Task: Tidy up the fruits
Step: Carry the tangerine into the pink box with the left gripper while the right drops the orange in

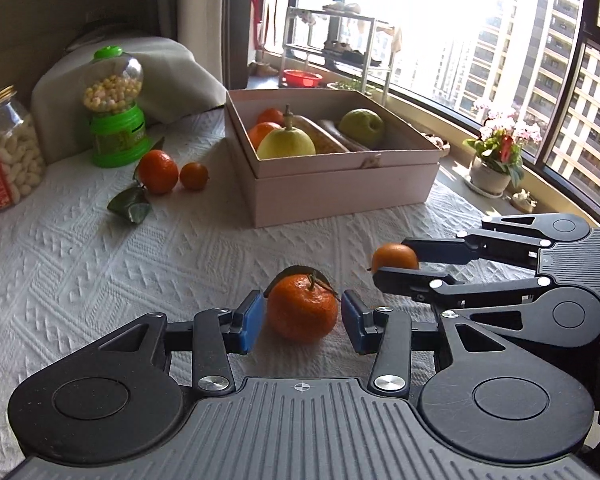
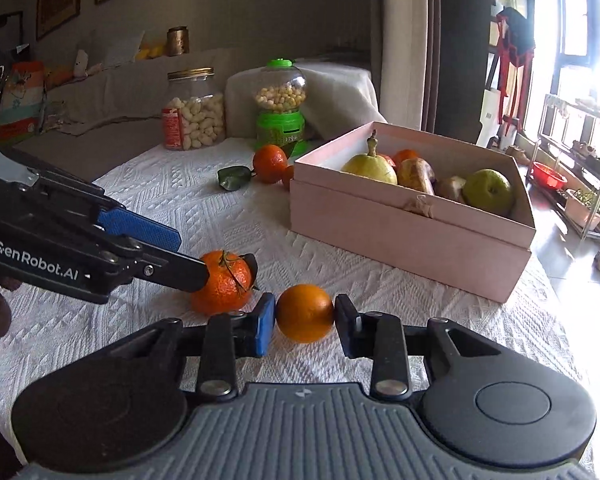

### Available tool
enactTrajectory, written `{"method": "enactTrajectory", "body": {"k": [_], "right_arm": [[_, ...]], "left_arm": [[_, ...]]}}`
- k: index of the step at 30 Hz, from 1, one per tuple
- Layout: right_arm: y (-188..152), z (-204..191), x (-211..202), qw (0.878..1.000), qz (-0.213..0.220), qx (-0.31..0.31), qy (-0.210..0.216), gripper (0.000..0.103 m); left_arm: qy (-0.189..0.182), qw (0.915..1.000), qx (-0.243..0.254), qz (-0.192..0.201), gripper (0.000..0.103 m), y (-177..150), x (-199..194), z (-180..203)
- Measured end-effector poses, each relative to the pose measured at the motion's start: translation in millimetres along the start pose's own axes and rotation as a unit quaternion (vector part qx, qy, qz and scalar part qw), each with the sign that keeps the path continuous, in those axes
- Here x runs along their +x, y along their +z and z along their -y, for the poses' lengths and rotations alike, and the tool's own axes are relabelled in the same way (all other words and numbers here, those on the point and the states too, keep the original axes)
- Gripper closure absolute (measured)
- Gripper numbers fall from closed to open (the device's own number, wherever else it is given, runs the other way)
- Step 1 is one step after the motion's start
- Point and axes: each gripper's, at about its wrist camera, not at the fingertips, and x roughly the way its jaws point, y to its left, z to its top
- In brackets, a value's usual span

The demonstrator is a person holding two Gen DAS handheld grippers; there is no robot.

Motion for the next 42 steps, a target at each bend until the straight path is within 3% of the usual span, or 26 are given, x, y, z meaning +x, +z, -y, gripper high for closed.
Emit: {"method": "enactTrajectory", "body": {"k": [8, 13, 20, 23, 28, 33, 36, 39, 42], "right_arm": [[2, 34, -34, 0.998, 0.025, 0.037, -0.044, 0.071], [-2, 41, -38, 0.997, 0.027, 0.044, -0.052, 0.071], [2, 45, -43, 0.997, 0.039, 0.048, -0.048, 0.071], [8, 52, -45, 0.996, 0.047, 0.054, -0.049, 0.071], [26, 69, -39, 0.995, 0.058, 0.068, -0.051, 0.071], [46, 82, -20, 0.993, 0.052, 0.083, -0.065, 0.071], [52, 89, -12, 0.992, 0.046, 0.096, -0.07, 0.071], [60, 97, -3, 0.992, 0.036, 0.093, -0.081, 0.071], [85, 110, 13, 0.991, 0.034, 0.099, -0.086, 0.071]], "left_arm": [[0.042, 0.9986, 0.024, -0.021, 0.053, 8, 22, 13], [0.034, 0.9986, 0.018, -0.036, 0.051, 7, 29, 12], [-0.005, 0.9999, 0.006, 0.008, 0.054, 23, 19, 9], [-0.013, 0.9985, 0.0, 0.053, 0.054, 51, 9, 5], [-0.006, 0.9924, -0.005, 0.123, 0.054, 131, 17, -12], [-0.049, 0.9915, -0.075, 0.095, 0.053, 180, 83, -47], [-0.069, 0.9863, -0.116, 0.094, 0.055, 176, 107, -69], [-0.09, 0.9783, -0.136, 0.128, 0.055, 158, 91, -87], [-0.067, 0.9776, -0.129, 0.152, 0.055, 133, 64, -104]]}}
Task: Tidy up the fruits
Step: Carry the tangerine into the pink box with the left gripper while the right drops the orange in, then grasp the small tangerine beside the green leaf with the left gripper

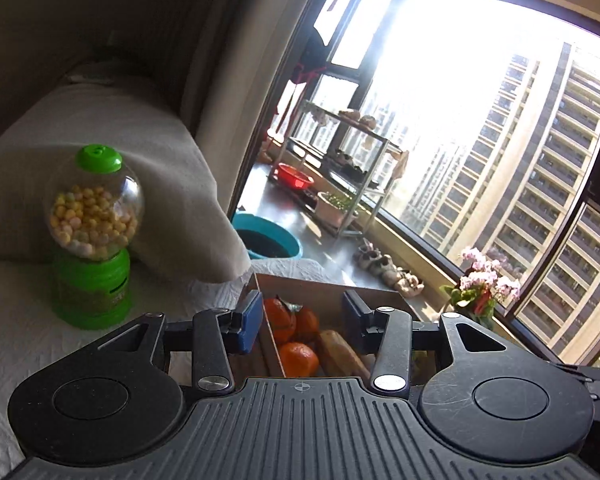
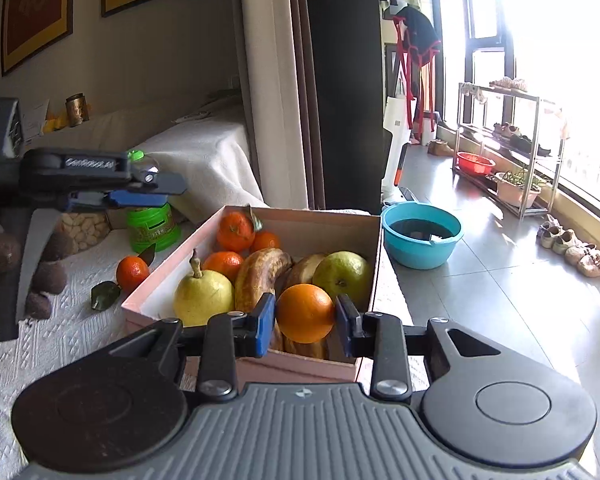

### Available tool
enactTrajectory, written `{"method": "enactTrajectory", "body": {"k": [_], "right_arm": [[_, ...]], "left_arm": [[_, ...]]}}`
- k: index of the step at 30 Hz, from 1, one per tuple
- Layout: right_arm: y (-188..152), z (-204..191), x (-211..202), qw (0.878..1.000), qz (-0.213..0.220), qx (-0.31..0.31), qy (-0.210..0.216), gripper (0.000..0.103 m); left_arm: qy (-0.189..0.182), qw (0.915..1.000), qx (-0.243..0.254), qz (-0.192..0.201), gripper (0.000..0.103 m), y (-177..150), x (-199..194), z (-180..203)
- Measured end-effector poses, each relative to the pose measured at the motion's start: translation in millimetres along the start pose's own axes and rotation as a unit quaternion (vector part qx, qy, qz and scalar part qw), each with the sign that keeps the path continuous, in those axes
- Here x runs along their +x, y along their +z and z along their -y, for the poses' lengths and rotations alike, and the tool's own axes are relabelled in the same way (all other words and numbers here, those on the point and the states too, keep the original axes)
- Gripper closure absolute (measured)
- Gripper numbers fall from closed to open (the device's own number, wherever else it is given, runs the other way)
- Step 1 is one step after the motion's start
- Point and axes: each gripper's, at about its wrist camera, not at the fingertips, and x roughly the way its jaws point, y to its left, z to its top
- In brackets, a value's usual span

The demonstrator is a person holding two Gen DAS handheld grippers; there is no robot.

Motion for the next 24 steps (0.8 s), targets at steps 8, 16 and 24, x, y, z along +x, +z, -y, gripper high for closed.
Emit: {"method": "enactTrajectory", "body": {"k": [8, 16, 24], "right_arm": [[86, 15, 93, 0.997, -0.028, 0.062, 0.019, 0.069], [82, -77, 111, 0.995, -0.056, -0.025, 0.077, 0.068], [61, -175, 147, 0.974, -0.145, -0.117, 0.132, 0.045]], "left_arm": [[0.099, 0.9936, 0.051, -0.022, 0.055, -22, -38, -57], [0.094, 0.9931, 0.036, -0.059, 0.055, -54, -41, -84], [0.137, 0.9899, -0.011, -0.033, 0.055, -67, -83, -101]]}}
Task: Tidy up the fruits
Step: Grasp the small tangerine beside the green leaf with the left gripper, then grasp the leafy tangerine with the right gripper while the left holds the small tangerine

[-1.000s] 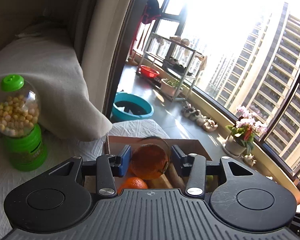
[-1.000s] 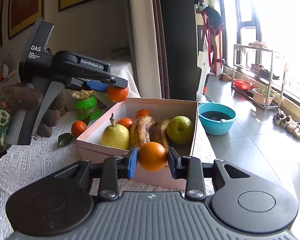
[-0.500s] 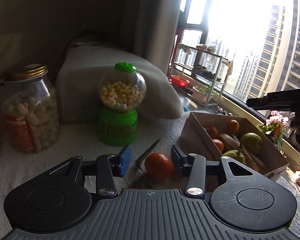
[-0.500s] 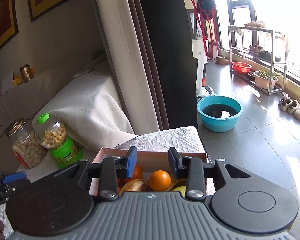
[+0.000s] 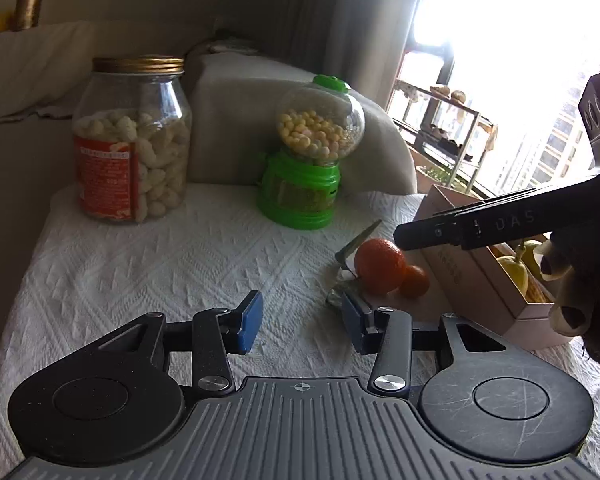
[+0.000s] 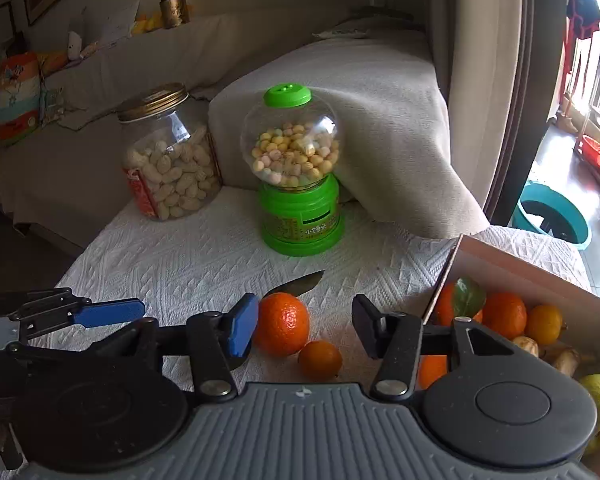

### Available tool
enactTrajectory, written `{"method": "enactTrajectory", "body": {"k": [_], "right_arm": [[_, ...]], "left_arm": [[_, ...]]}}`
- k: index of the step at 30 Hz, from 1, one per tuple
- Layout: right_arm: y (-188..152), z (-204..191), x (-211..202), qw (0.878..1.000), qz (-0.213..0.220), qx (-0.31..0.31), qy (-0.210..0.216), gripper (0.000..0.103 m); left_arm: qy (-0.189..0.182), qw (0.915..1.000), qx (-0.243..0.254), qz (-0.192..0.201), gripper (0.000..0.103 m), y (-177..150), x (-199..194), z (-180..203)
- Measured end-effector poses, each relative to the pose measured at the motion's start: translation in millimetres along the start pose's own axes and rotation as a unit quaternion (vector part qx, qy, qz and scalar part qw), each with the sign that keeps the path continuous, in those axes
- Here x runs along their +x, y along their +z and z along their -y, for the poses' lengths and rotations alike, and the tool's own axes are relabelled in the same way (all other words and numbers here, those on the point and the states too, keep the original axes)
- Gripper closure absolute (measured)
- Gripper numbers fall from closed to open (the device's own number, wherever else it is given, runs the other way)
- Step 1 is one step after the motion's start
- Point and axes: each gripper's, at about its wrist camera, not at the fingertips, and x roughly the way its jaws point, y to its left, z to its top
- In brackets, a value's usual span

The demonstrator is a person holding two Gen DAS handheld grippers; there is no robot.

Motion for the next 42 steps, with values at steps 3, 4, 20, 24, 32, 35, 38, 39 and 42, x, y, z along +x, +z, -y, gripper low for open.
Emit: {"method": "enactTrajectory", "body": {"k": [3, 4, 20, 24, 32, 35, 38, 39, 42], "right_arm": [[1, -23, 24, 0.999, -0.031, -0.033, -0.017, 0.044], [1, -27, 33, 0.998, -0.043, -0.036, -0.025, 0.044], [-96, -42, -65, 0.996, -0.014, -0.048, 0.076, 0.063], [-123, -39, -70, 0.996, -0.02, -0.032, 0.083, 0.063], [-150, -19, -79, 0.993, -0.006, 0.039, 0.113, 0.063], [-155, -16, -84, 0.991, -0.002, 0.06, 0.121, 0.063], [-161, -8, -92, 0.986, 0.004, 0.09, 0.14, 0.063], [-162, -4, -94, 0.984, 0.004, 0.102, 0.146, 0.063], [-173, 9, -99, 0.975, 0.006, 0.151, 0.16, 0.063]], "left_arm": [[0.009, 0.9995, -0.026, 0.015, 0.055, 1, -13, -14], [0.011, 0.9992, -0.032, 0.02, 0.055, 1, -16, -17], [-0.098, 0.9921, 0.077, -0.013, 0.055, 21, 24, 45], [-0.099, 0.9851, 0.124, -0.065, 0.055, 24, 72, 84], [-0.051, 0.9847, 0.137, -0.095, 0.062, 22, 118, 109], [-0.045, 0.9887, 0.109, -0.092, 0.068, 23, 110, 103], [-0.061, 0.9915, 0.073, -0.088, 0.069, 17, 82, 93], [-0.064, 0.9921, 0.068, -0.084, 0.069, 14, 70, 92], [-0.079, 0.9934, 0.044, -0.07, 0.069, -3, 28, 86]]}}
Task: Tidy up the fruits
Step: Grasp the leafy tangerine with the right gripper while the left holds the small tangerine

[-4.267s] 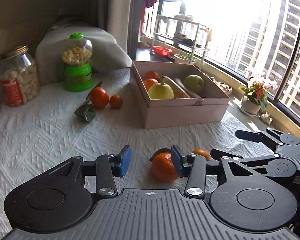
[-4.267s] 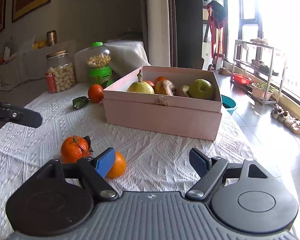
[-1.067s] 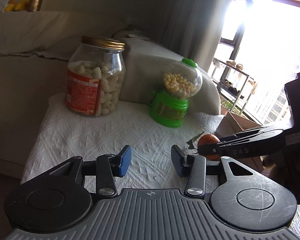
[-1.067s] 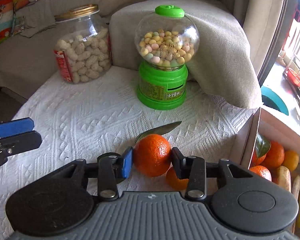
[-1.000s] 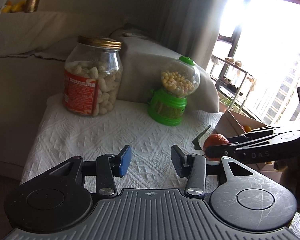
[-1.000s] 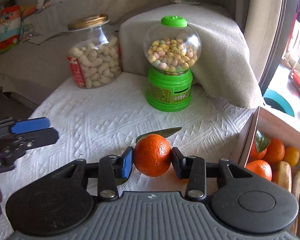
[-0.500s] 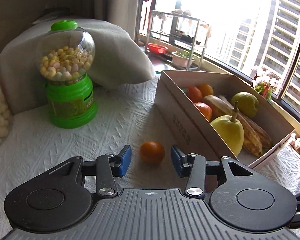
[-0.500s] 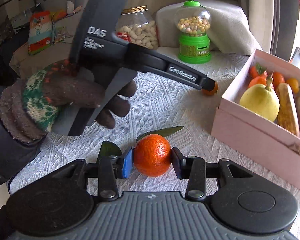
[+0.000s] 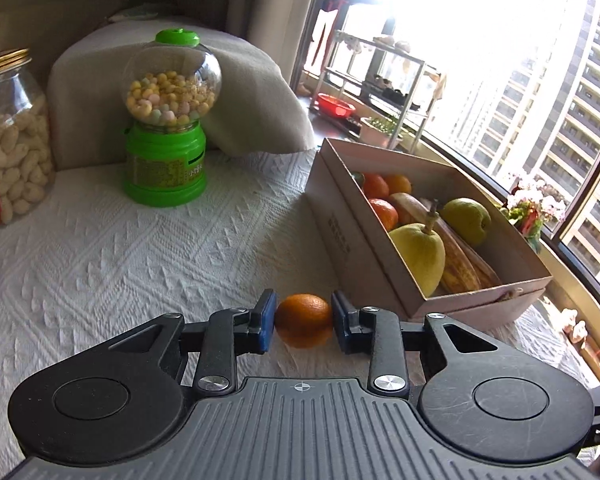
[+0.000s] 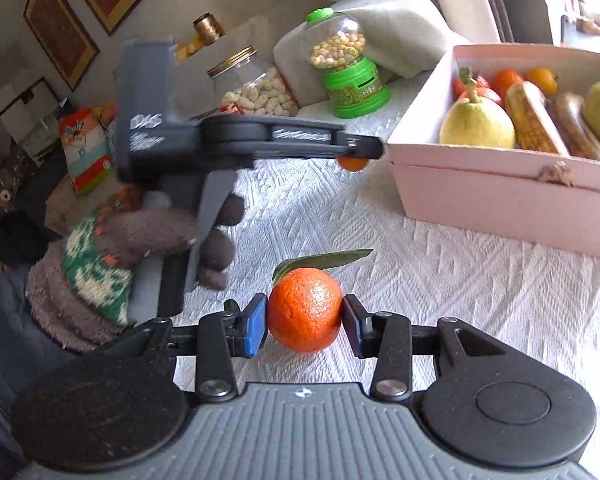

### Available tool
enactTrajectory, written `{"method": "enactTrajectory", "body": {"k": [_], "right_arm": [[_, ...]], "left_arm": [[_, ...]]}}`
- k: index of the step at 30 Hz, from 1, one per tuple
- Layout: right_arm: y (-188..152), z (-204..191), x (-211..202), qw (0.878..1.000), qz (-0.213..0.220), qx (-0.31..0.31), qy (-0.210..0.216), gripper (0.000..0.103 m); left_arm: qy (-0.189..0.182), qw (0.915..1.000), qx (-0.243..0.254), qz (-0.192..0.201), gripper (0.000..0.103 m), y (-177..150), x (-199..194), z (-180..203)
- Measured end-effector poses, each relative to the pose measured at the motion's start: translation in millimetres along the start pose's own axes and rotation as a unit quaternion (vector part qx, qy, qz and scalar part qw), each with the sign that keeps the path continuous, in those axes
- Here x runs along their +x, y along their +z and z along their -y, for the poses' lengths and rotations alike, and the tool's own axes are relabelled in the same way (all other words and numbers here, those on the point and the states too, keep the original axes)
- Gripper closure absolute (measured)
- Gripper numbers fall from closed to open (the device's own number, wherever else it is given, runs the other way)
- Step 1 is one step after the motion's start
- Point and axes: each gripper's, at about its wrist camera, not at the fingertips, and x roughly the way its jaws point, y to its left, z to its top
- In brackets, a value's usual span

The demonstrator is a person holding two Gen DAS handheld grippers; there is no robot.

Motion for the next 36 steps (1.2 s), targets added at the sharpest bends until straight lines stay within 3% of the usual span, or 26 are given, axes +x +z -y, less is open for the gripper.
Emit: {"method": "enactTrajectory", "body": {"k": [6, 10, 13, 15, 20, 23, 25, 28, 30, 33, 36], "right_arm": [[-29, 20, -21, 0.999, 0.009, 0.045, -0.022, 0.061], [-46, 30, -42, 0.997, 0.039, 0.056, -0.041, 0.046], [-54, 34, -56, 0.991, 0.077, 0.051, -0.095, 0.033], [-59, 35, -63, 0.987, 0.096, 0.041, -0.124, 0.03], [-41, 32, -67, 0.983, 0.128, 0.022, -0.129, 0.03], [-18, 42, -50, 0.977, 0.157, -0.001, -0.144, 0.026], [-6, 59, -33, 0.979, 0.146, 0.009, -0.14, 0.026], [3, 81, -14, 0.986, 0.115, 0.032, -0.119, 0.025], [5, 88, -16, 0.986, 0.12, 0.047, -0.104, 0.025], [4, 87, -13, 0.985, 0.121, 0.049, -0.11, 0.025], [4, 83, -11, 0.986, 0.118, 0.038, -0.112, 0.02]], "left_arm": [[-0.027, 0.999, -0.035, 0.012, 0.069, -49, -53, 17], [-0.042, 0.9988, -0.025, 0.002, 0.068, -72, -67, 32], [-0.036, 0.9994, 0.0, 0.001, 0.068, -84, -70, 43], [-0.032, 0.9995, 0.003, 0.004, 0.068, -85, -68, 44], [-0.038, 0.9983, -0.017, 0.04, 0.068, -63, -51, 31], [-0.013, 0.9963, -0.03, 0.079, 0.068, -54, -35, 18], [-0.012, 0.9921, -0.031, 0.121, 0.068, -60, -30, 7], [-0.019, 0.9907, -0.062, 0.119, 0.068, -62, -26, -5], [-0.01, 0.9907, -0.076, 0.112, 0.068, -60, -23, -9], [-0.018, 0.9903, -0.103, 0.091, 0.069, -59, -16, -18], [-0.025, 0.9888, -0.104, 0.104, 0.069, -60, -21, -19]]}}
